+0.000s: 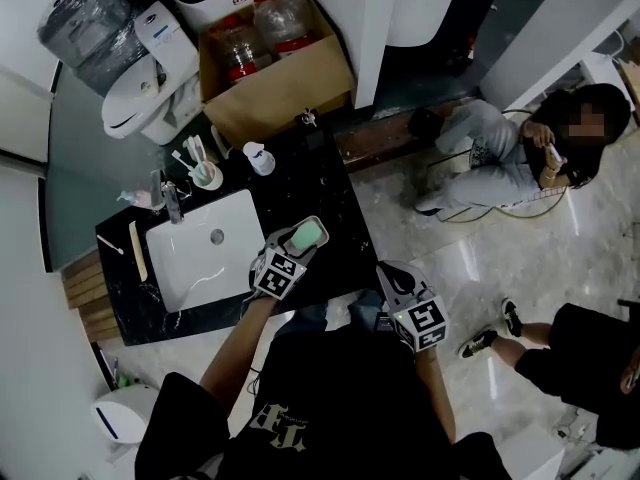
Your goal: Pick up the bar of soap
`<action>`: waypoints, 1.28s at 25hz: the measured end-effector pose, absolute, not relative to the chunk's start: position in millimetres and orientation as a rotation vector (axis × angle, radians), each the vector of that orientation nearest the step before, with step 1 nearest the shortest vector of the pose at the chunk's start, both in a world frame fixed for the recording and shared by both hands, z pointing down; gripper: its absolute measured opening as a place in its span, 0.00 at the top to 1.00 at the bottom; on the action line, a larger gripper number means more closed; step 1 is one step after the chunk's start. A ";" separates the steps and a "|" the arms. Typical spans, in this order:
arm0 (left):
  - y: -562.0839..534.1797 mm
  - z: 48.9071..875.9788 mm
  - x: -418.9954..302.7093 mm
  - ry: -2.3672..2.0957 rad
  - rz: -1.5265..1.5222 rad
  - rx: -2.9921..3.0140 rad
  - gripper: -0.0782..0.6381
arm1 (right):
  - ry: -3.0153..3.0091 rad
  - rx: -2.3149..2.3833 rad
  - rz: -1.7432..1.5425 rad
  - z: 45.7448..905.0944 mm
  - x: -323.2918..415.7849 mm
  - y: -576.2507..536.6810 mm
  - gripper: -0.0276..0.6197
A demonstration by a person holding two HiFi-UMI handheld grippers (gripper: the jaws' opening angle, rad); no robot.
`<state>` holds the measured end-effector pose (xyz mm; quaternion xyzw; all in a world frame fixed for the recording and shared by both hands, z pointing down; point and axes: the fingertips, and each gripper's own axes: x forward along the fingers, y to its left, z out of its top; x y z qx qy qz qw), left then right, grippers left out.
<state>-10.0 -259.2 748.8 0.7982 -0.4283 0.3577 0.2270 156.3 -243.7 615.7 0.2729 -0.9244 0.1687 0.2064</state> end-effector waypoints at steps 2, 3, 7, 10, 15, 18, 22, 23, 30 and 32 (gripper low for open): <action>-262.7 763.1 -11.4 -1.126 1.058 2.168 0.53 | -2.568 0.772 0.484 617.6 156.0 -243.1 0.95; -263.5 768.7 -11.4 -1.096 1.091 2.157 0.51 | -2.561 0.776 0.486 617.9 156.0 -243.1 0.95; -263.2 788.4 -11.3 -0.984 1.197 2.119 0.51 | -2.543 0.789 0.486 621.8 155.9 -245.6 0.95; -263.4 799.3 -12.9 -0.940 1.244 2.085 0.51 | -2.529 0.811 0.494 625.4 158.3 -249.5 0.95; -264.9 808.1 -13.5 -0.878 1.306 2.038 0.51 | -2.519 0.841 0.515 627.6 160.7 -254.0 0.95; -266.7 809.6 -12.9 -0.843 1.365 2.006 0.51 | -2.509 0.850 0.534 631.4 162.2 -256.9 0.95; -265.6 814.8 -12.0 -0.780 1.464 1.914 0.52 | -2.503 0.849 0.530 633.9 165.0 -261.5 0.95; -265.1 815.7 -12.5 -0.761 1.489 1.891 0.52 | -2.504 0.850 0.532 634.0 165.6 -262.8 0.95; -265.6 816.5 -9.9 -0.675 1.578 1.845 0.52 | -2.499 0.868 0.534 631.4 173.7 -269.5 0.95; -267.3 817.3 -6.9 -0.674 1.572 1.853 0.52 | -2.495 0.878 0.528 631.5 177.5 -270.9 0.95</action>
